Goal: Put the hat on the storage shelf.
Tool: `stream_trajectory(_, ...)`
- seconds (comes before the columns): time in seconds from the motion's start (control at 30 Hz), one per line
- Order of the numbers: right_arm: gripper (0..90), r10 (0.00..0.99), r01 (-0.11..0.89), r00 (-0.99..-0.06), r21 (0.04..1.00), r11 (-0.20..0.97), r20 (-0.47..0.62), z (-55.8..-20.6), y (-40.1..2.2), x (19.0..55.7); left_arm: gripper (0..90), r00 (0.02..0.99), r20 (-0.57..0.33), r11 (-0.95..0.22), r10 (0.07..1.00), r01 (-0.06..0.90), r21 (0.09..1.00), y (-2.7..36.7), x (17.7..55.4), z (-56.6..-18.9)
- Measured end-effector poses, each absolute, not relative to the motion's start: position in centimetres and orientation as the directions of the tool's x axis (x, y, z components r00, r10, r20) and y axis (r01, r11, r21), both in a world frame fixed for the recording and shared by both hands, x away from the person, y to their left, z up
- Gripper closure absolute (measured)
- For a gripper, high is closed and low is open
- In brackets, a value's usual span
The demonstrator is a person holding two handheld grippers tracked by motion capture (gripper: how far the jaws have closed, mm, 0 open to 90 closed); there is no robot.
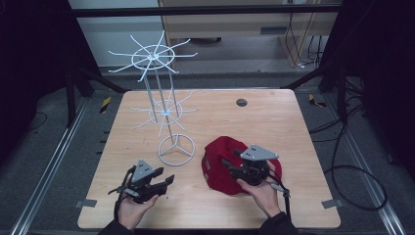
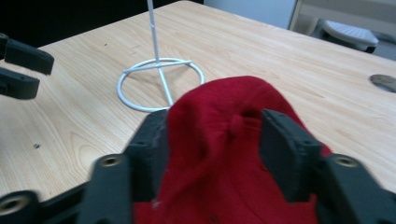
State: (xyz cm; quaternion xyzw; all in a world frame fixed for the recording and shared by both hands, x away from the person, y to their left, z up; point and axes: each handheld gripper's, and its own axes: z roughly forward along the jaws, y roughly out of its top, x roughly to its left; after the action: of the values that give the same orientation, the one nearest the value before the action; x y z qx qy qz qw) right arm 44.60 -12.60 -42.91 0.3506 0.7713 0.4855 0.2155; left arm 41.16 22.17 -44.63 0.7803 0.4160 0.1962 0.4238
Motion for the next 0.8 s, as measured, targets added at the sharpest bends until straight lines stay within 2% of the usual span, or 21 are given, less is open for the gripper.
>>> stream_trajectory(0.03, 36.9, 0.749, 0.331, -0.663, 0.899, 0.287, 0.005, -43.2, -12.0, 44.8, 46.0, 0.556, -0.052, -0.277, 0.83, 0.491, 0.826, 23.1, 41.2, -44.7)
stream_trajectory(0.1, 34.3, 0.755, 0.343, -0.656, 0.891, 0.298, 0.0, -43.5, -11.3, 45.0, 45.0, 0.53, -0.044, -0.266, 0.847, 0.495, 0.827, 24.2, 41.3, -44.8)
stream_trajectory(0.23, 36.5, 0.777, 0.377, -0.63, 0.877, 0.297, 0.007, -44.3, -10.6, 45.9, 43.7, 0.48, -0.042, -0.239, 0.876, 0.51, 0.826, 26.2, 41.4, -45.2)
stream_trajectory(0.33, 42.9, 0.785, 0.417, -0.618, 0.865, 0.28, 0.043, -44.8, -10.5, 46.4, 43.4, 0.463, -0.033, -0.239, 0.886, 0.516, 0.822, 26.9, 41.5, -45.5)
stream_trajectory(0.6, 81.3, 0.793, 0.5, -0.604, 0.811, 0.304, 0.076, -45.6, -10.5, 46.9, 43.4, 0.413, -0.016, -0.225, 0.911, 0.528, 0.819, 28.2, 42.1, -46.3)
stream_trajectory(0.67, 85.0, 0.797, 0.505, -0.6, 0.805, 0.312, 0.068, -45.6, -10.5, 46.9, 43.4, 0.412, -0.02, -0.222, 0.911, 0.53, 0.818, 28.3, 42.1, -46.4)
stream_trajectory(0.8, 86.1, 0.794, 0.488, -0.604, 0.82, 0.298, 0.071, -45.1, -11.0, 46.7, 43.6, 0.39, -0.024, -0.208, 0.921, 0.541, 0.815, 28.9, 42.4, -46.5)
